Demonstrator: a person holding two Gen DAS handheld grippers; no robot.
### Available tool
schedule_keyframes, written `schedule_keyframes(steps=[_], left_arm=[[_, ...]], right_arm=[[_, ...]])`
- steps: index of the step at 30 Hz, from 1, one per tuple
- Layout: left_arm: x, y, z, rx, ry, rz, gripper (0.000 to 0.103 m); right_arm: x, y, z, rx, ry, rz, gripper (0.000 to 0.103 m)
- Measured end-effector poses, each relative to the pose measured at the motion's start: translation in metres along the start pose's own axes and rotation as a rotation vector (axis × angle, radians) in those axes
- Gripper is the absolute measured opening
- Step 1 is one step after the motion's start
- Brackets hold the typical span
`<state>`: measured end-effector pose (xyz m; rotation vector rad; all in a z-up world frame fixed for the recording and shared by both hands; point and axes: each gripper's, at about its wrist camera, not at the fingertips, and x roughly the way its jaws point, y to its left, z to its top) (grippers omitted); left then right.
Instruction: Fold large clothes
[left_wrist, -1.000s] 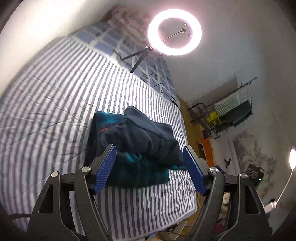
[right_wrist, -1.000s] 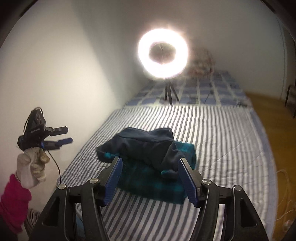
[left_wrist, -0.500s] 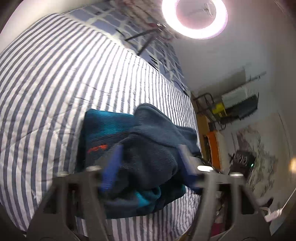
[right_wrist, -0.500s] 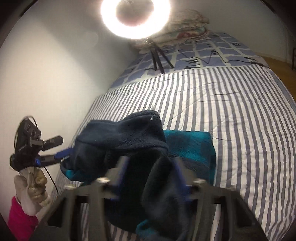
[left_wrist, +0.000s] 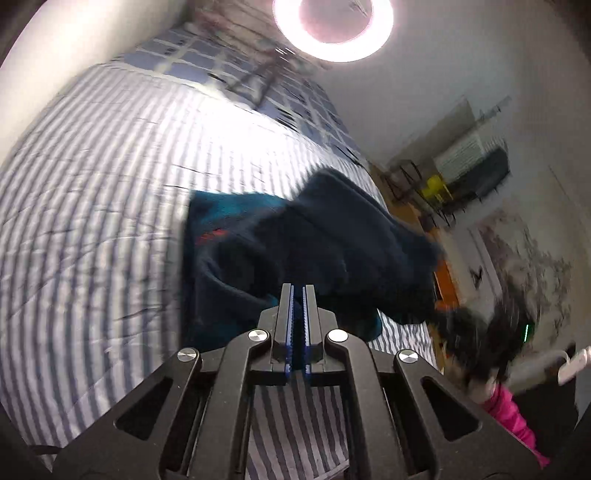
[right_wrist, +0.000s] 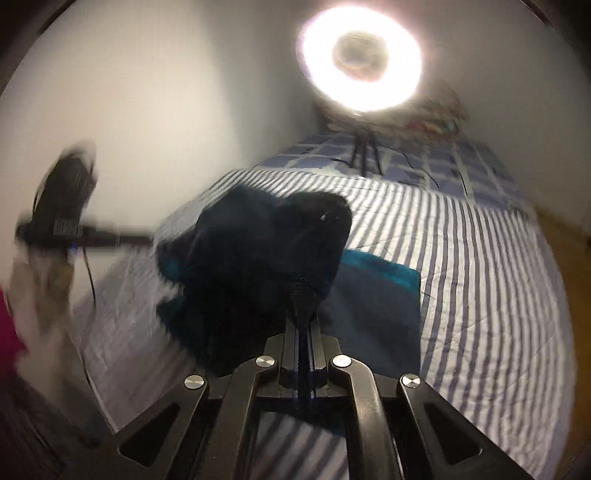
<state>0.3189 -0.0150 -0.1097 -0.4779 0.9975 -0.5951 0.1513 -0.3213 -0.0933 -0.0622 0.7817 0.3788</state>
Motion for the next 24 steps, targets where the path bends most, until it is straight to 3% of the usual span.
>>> schedule_keyframes(steps=[1, 4, 8, 13, 16, 17, 18, 22, 24], left_arm=[[-0.006, 0.004, 0.001, -0.023, -0.010, -0.004, 0.006], [-0.021, 0.023, 0.012, -0.134, -0.078, -0.027, 0.042], [-0.011, 0.031, 0.027, -0.151, -0.103, -0.018, 0.043], [0.034, 0.027, 0.017, -0.087, 0.023, 0.009, 0.043], [0.071, 0.022, -0.019, 0.036, 0.191, 0.080, 0.043], [0.077, 0.020, -0.031, 0.083, 0.218, 0.108, 0.043], [0.079, 0.020, -0.038, 0.105, 0.222, 0.127, 0.043], [0.053, 0.030, -0.039, 0.028, 0.160, 0.093, 0.043], [0.028, 0.044, -0.027, -0.064, 0.072, 0.086, 0.050]], right_arm=[[-0.001, 0.009, -0.006, -0.054, 0.010, -0.017, 0.000], [-0.001, 0.031, -0.025, -0.146, 0.048, -0.027, 0.001], [0.006, 0.044, -0.047, -0.245, 0.123, -0.041, 0.000], [-0.005, 0.026, -0.059, -0.197, 0.177, 0.034, 0.002], [-0.027, 0.010, -0.060, -0.127, 0.128, 0.066, 0.035], [-0.032, 0.001, -0.059, -0.077, 0.112, 0.060, 0.054], [-0.034, -0.008, -0.058, -0.022, 0.095, 0.042, 0.065], [-0.028, -0.047, -0.060, 0.227, 0.085, 0.036, 0.068], [-0.016, -0.067, -0.063, 0.387, 0.105, 0.076, 0.070]])
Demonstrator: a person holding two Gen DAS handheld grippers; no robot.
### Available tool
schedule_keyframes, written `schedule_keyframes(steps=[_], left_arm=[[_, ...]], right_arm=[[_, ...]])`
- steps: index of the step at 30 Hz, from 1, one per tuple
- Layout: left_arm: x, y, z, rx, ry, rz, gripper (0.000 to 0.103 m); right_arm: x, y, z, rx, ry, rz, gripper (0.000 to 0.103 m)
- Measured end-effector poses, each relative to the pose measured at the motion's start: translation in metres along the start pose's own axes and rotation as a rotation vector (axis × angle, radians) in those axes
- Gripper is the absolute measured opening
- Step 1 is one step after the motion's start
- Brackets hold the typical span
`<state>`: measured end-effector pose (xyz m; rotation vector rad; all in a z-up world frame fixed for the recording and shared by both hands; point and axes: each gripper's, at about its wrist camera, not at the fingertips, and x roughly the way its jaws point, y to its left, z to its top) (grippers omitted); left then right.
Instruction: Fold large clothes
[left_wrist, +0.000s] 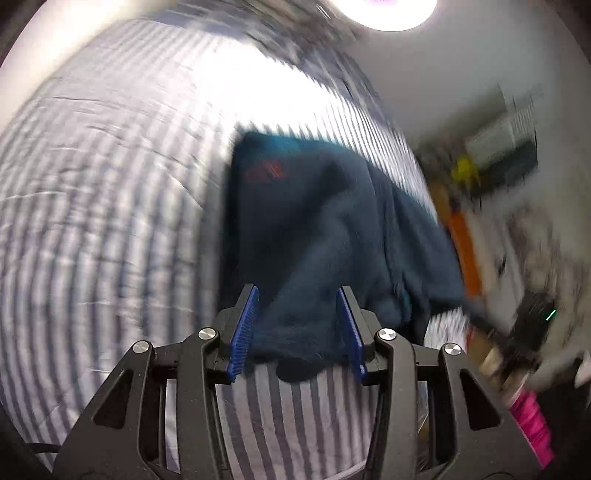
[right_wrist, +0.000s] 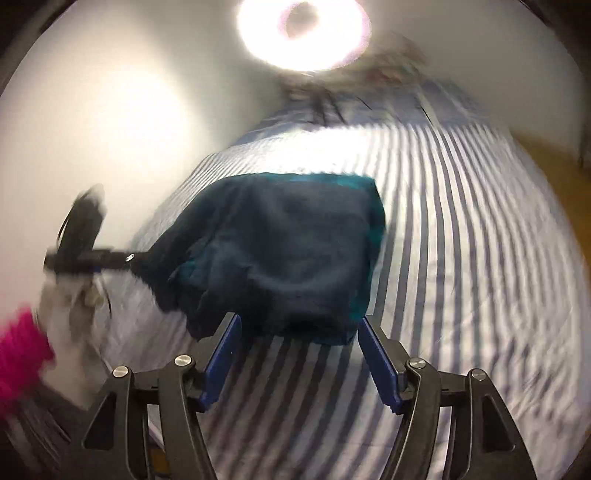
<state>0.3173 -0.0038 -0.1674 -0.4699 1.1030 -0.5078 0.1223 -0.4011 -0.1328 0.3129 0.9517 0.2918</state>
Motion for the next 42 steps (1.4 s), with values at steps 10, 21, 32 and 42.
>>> schedule_keyframes(steps=[10, 21, 32, 42], left_arm=[[0.035, 0.050, -0.003, -0.247, 0.106, -0.075, 0.068], [0.026, 0.005, -0.002, -0.095, 0.050, -0.006, 0.013], [0.014, -0.035, -0.025, 0.103, 0.009, 0.102, 0.005], [0.020, -0.034, -0.054, 0.199, 0.036, 0.197, 0.008]], right_arm=[[0.064, -0.007, 0.000, 0.287, 0.116, 0.188, 0.071], [0.087, 0.012, 0.004, 0.353, 0.162, 0.246, 0.013], [0.033, 0.001, 0.003, 0.232, 0.105, 0.106, 0.001], [0.066, 0.012, -0.010, 0.130, 0.209, -0.022, 0.006]])
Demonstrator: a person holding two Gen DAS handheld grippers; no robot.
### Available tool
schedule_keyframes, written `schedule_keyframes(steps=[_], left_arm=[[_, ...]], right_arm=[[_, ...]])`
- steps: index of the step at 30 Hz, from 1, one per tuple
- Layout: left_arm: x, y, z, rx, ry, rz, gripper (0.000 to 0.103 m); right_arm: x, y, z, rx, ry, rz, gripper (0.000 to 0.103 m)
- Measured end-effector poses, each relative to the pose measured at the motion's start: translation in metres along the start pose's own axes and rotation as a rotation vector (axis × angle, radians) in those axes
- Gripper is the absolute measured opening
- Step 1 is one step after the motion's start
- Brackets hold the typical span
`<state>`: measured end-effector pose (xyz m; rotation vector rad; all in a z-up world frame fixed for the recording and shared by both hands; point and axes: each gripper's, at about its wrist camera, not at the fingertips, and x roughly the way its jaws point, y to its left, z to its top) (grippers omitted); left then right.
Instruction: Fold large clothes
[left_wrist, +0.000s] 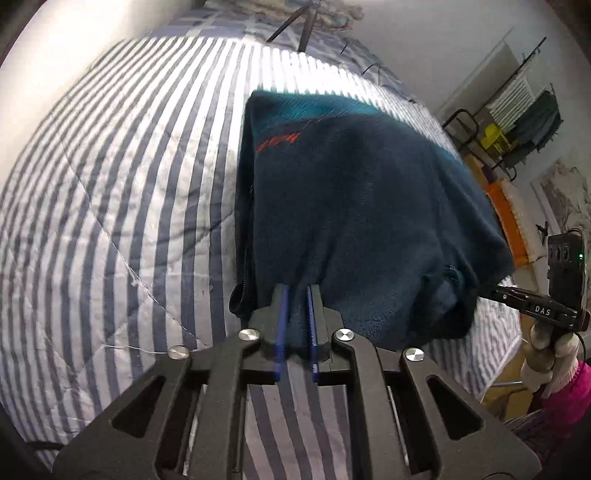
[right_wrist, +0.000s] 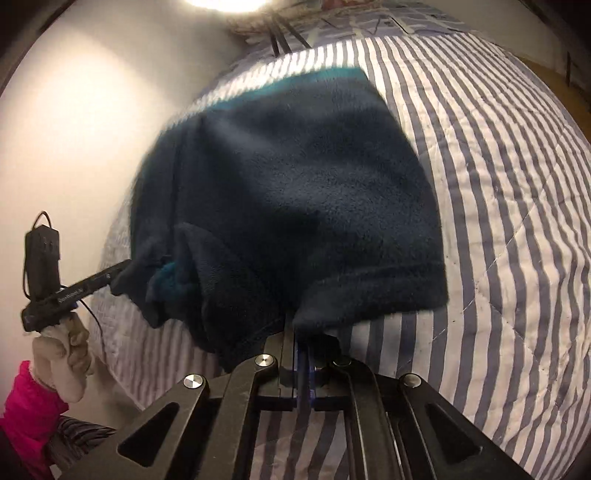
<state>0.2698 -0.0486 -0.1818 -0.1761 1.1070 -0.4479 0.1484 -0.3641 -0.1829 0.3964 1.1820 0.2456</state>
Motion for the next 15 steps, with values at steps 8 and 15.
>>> schedule_keyframes(steps=[8, 15], left_arm=[[-0.053, -0.018, 0.034, 0.066, -0.151, -0.031, 0.011], [-0.016, -0.048, 0.084, 0.053, -0.155, -0.044, 0.011]], right_arm=[[-0.085, 0.025, -0.004, -0.182, -0.108, 0.093, 0.033], [-0.066, 0.061, 0.054, -0.280, -0.332, -0.004, 0.035]])
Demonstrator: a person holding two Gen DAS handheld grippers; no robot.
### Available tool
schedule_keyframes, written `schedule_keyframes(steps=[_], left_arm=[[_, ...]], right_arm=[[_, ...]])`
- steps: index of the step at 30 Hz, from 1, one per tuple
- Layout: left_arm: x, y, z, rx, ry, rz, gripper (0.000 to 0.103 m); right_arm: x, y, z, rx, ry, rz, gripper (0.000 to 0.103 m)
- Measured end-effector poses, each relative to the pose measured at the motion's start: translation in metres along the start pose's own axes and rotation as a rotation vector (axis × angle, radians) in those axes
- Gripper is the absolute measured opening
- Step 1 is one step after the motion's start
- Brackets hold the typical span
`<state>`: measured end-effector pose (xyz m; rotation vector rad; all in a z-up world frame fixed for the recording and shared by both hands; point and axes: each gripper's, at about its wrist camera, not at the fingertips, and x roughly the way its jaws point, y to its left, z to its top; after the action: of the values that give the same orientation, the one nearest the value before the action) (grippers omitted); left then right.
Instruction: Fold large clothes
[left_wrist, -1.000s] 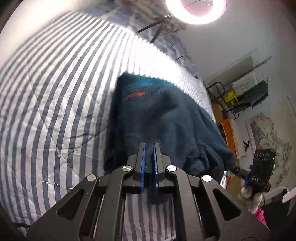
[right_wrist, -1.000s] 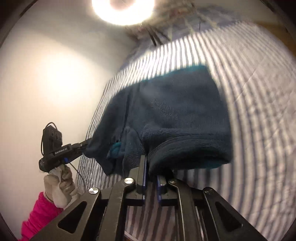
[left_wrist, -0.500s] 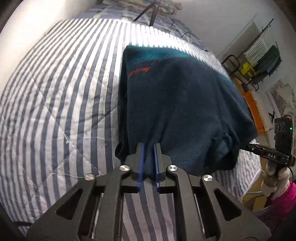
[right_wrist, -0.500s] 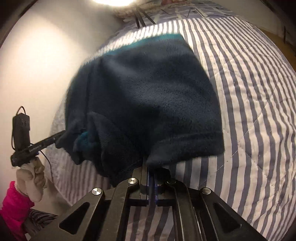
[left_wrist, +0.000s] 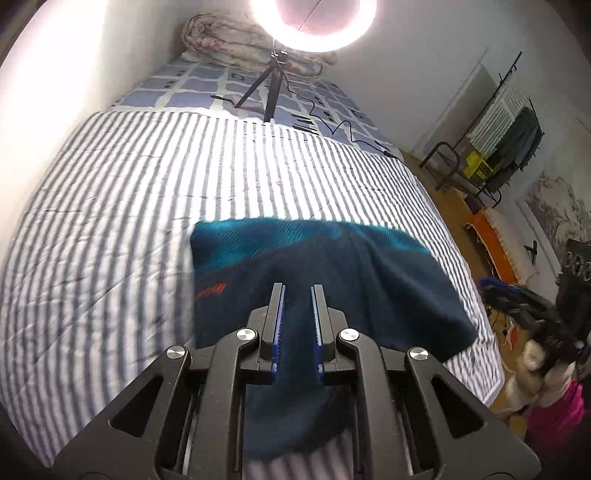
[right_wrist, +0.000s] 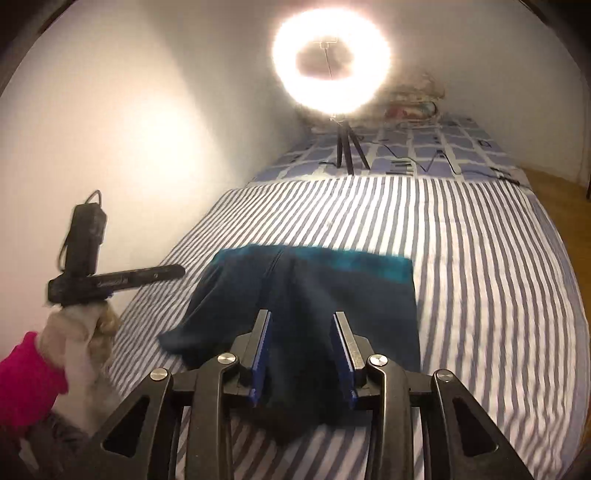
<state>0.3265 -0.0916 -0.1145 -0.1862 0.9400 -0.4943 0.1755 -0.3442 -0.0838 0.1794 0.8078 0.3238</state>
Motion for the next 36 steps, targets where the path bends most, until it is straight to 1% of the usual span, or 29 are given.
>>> schedule_keyframes(steps=[1, 3, 4, 5, 6, 7, 8, 9, 10, 11, 12, 13, 14, 15, 16, 18, 19, 20, 22, 23, 24, 25, 27, 30, 31, 32, 34, 35, 36], left_arm=[[0.008, -0.007, 0.004, 0.022, 0.004, 0.008, 0.011], [0.027, -0.019, 0.012, 0.090, 0.004, 0.048, 0.011], [0.036, -0.017, 0.011, 0.111, 0.008, 0.064, 0.011], [0.049, -0.015, 0.011, 0.120, 0.032, 0.080, 0.011], [0.063, -0.008, 0.007, 0.105, 0.078, 0.080, 0.011], [0.073, -0.003, 0.003, 0.096, 0.103, 0.079, 0.011], [0.085, 0.006, -0.008, 0.094, 0.140, 0.086, 0.011], [0.094, 0.014, -0.022, 0.101, 0.163, 0.079, 0.011], [0.096, 0.017, -0.030, 0.110, 0.152, 0.062, 0.011], [0.092, 0.019, -0.039, 0.140, 0.112, 0.046, 0.011], [0.089, 0.017, -0.038, 0.155, 0.124, 0.043, 0.011], [0.086, 0.018, -0.035, 0.153, 0.134, 0.032, 0.011], [0.076, 0.022, -0.029, 0.120, 0.141, -0.001, 0.011], [0.067, 0.028, -0.024, 0.088, 0.131, -0.018, 0.011], [0.054, 0.035, -0.020, 0.057, 0.099, -0.032, 0.011], [0.032, 0.053, -0.008, -0.001, 0.030, -0.029, 0.019], [0.026, 0.060, -0.005, -0.027, 0.016, -0.033, 0.032], [0.016, 0.076, 0.000, -0.097, -0.008, -0.040, 0.047], [0.012, 0.100, 0.005, -0.213, -0.022, -0.071, 0.055], [0.016, 0.114, 0.006, -0.296, -0.006, -0.107, 0.055], [0.020, 0.122, 0.006, -0.348, 0.012, -0.131, 0.055], [0.025, 0.127, 0.008, -0.374, 0.024, -0.146, 0.055], [0.038, 0.131, 0.009, -0.401, 0.055, -0.171, 0.055], [0.056, 0.130, 0.012, -0.394, 0.076, -0.184, 0.054], [0.062, 0.127, 0.014, -0.376, 0.070, -0.172, 0.041], [0.066, 0.123, 0.018, -0.335, 0.059, -0.113, 0.033], [0.069, 0.108, 0.013, -0.225, 0.023, 0.076, 0.033], [0.075, 0.098, 0.011, -0.135, 0.012, 0.208, 0.033], [0.083, 0.090, 0.009, -0.050, 0.023, 0.298, 0.033]], right_arm=[[0.009, -0.002, 0.005, -0.010, 0.005, -0.017, 0.034], [0.042, 0.001, 0.017, -0.066, 0.034, -0.067, 0.032], [0.054, -0.001, 0.018, -0.096, 0.050, -0.098, 0.032], [0.062, -0.007, 0.016, -0.114, 0.072, -0.124, 0.032], [0.070, -0.010, 0.012, -0.113, 0.095, -0.134, 0.032], [0.081, -0.017, 0.010, -0.091, 0.139, -0.132, 0.032], [0.092, -0.025, 0.000, -0.056, 0.193, -0.126, 0.032], [0.100, -0.029, -0.010, -0.032, 0.229, -0.119, 0.031], [0.107, -0.034, -0.024, -0.030, 0.260, -0.117, 0.031], [0.111, -0.032, -0.038, -0.063, 0.261, -0.132, 0.031], [0.109, -0.027, -0.045, -0.112, 0.234, -0.157, 0.031], [0.107, -0.021, -0.045, -0.136, 0.239, -0.175, 0.031], [0.107, -0.017, -0.042, -0.154, 0.252, -0.191, 0.031], [0.103, -0.016, -0.037, -0.141, 0.259, -0.184, 0.031], [0.097, -0.017, -0.034, -0.123, 0.259, -0.173, 0.031], [0.078, -0.018, -0.023, -0.079, 0.228, -0.132, 0.031], [0.072, -0.015, -0.019, -0.078, 0.199, -0.124, 0.031], [0.062, -0.009, -0.012, -0.085, 0.158, -0.102, 0.031], [0.050, 0.006, -0.005, -0.106, 0.108, -0.054, 0.031], [0.051, 0.017, -0.003, -0.124, 0.095, -0.030, 0.031], [0.052, 0.028, -0.005, -0.140, 0.094, -0.015, 0.031], [0.059, 0.037, -0.005, -0.158, 0.104, -0.002, 0.031], [0.079, 0.054, -0.012, -0.193, 0.141, 0.019, 0.031], [0.106, 0.067, -0.026, -0.224, 0.198, 0.034, 0.032], [0.109, 0.069, -0.029, -0.232, 0.207, 0.033, 0.034], [0.113, 0.071, -0.034, -0.246, 0.214, 0.026, 0.034], [0.118, 0.069, -0.041, -0.237, 0.237, 0.028, 0.034], [0.120, 0.067, -0.045, -0.228, 0.241, 0.029, 0.034], [0.122, 0.067, -0.051, -0.231, 0.245, 0.023, 0.034]])
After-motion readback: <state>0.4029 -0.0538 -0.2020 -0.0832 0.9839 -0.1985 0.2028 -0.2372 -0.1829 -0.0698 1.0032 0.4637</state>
